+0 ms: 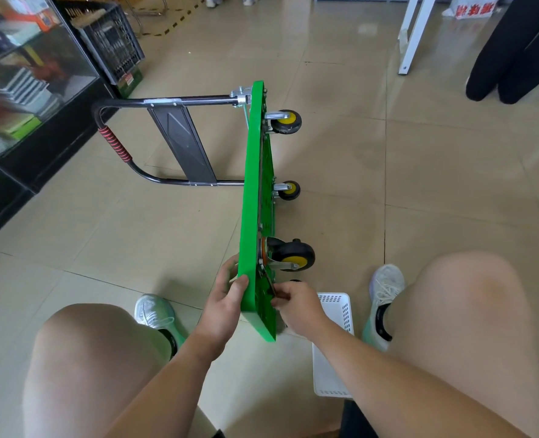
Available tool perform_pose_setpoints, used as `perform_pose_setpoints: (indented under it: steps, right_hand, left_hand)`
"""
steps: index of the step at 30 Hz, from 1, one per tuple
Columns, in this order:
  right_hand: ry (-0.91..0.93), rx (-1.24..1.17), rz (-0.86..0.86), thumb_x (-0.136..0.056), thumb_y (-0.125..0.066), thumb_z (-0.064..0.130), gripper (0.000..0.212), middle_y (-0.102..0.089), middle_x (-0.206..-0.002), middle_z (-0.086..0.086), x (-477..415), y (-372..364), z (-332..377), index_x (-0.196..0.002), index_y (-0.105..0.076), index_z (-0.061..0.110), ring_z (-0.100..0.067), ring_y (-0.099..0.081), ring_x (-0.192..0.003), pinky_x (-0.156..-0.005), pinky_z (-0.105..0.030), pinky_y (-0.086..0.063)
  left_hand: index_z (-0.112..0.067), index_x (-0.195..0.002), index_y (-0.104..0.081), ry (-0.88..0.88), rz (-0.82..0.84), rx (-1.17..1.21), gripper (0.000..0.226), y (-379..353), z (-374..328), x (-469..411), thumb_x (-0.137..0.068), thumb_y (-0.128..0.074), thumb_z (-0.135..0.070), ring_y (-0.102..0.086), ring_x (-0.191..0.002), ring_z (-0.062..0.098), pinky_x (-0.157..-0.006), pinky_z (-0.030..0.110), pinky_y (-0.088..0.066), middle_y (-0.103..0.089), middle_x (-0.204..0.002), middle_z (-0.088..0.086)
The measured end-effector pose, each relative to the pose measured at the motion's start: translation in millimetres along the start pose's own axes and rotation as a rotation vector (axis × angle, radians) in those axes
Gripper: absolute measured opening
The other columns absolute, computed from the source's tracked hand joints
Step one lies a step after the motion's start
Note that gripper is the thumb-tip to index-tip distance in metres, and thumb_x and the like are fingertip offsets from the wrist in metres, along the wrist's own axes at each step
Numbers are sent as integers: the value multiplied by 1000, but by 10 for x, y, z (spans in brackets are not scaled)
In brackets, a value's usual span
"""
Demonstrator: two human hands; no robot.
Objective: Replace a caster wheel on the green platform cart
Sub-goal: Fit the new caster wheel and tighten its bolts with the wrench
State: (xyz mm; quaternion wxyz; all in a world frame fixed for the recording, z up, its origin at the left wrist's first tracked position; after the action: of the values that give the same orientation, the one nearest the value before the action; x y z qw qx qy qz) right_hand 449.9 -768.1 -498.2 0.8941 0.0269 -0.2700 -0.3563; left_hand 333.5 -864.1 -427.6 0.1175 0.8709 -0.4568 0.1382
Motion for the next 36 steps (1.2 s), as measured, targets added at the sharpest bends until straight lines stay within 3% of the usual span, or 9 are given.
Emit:
perform_pose_setpoints:
  steps: [2, 5, 11, 15, 21, 26, 30, 33, 36]
  right_hand:
    - [9, 9, 21, -93, -63, 2, 28, -77, -103, 5, -10, -10, 6, -111, -78, 17, -15, -70, -100, -90, -23, -54]
    - [23, 5, 38, -93, -62, -2, 29, -77, -104, 4, 9, -31, 32, -113, -77, 14, -11, -70, -100, -84, -14, -51]
    - [20, -58, 34, -92, -67, 1, 28, -78, -100, 7, 40, -26, 95, -112, -77, 17, -8, -72, -96, -91, -23, -55]
    - [-18, -98, 58, -93, -70, 8, 21, -77, -88, 13, 150, -41, 125, -108, -78, 20, -2, -71, -80, -77, -23, -55]
    - [-132, -166, 108, -92, -70, 13, 13, -78, -86, -1, 280, -8, 194, -99, -79, 20, -20, -74, -77, -74, -33, -59]
    - [-253, -390, 146, -93, -70, 11, 17, -70, -75, -8, 393, 16, 332, -104, -73, -2, -20, -66, -58, -56, -27, -53]
    - [-352, -635, 244, -97, -63, 11, 13, -62, -66, -4, 478, 28, 576, -90, -65, 1, -13, -60, -51, -49, -22, -51]
    - [-427, -822, 247, -96, -64, 10, 14, -62, -66, -6, 448, 92, 761, -85, -65, 2, -9, -60, -48, -48, -18, -55]
    - [-437, -826, 268, -96, -63, 9, 11, -61, -67, -8, 456, 118, 830, -89, -65, 1, -10, -60, -45, -43, -17, -52]
  left_hand:
    - [-47, -135, -54, 4, -3, 6, 39, 9, -4, 4, -98, -51, -37, -65, -119, 18, -107, 42, -50, -66, -133, -3]
    - [-45, -137, -54, 1, 0, 2, 35, 16, 0, -3, -107, -48, -27, -65, -119, 17, -107, 42, -50, -66, -133, -3]
    - [-43, -136, -53, 7, 9, -19, 38, 13, 10, -19, -110, -42, -16, -67, -114, 14, -97, 30, -53, -69, -128, -4]
    - [-42, -137, -52, 4, 19, -19, 38, 18, 11, -24, -110, -43, -17, -68, -112, 11, -92, 24, -54, -68, -129, -5]
    - [-41, -136, -53, -20, 30, -6, 35, 3, -20, -23, -109, -46, -19, -69, -109, 13, -85, 21, -55, -70, -122, -11]
    - [-40, -137, -52, -14, 41, 25, 46, -7, -32, -13, -91, -50, -39, -69, -114, 19, -94, 34, -54, -67, -131, -2]
    - [-41, -133, -55, -23, 30, 37, 42, -7, -36, -15, -91, -51, -37, -68, -115, 22, -98, 37, -53, -69, -129, -1]
    - [-40, -133, -55, -25, 40, 35, 32, -10, -23, -29, -105, -51, -25, -69, -113, 18, -90, 26, -55, -68, -131, -1]
    - [-37, -136, -54, -17, 52, 25, 34, -15, -18, -32, -109, -47, -19, -69, -111, 14, -83, 19, -54, -67, -133, 0]
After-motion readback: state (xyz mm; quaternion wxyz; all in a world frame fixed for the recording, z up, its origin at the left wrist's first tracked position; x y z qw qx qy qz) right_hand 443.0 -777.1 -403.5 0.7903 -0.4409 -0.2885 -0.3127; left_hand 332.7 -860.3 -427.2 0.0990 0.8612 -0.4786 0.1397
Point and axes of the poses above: each hand's wrist, its own x-axis away from the middle knuckle, its own y-axis out of the back of the hand, z = x × y, the point moved 7 cm from there along -x, towards the middle knuckle
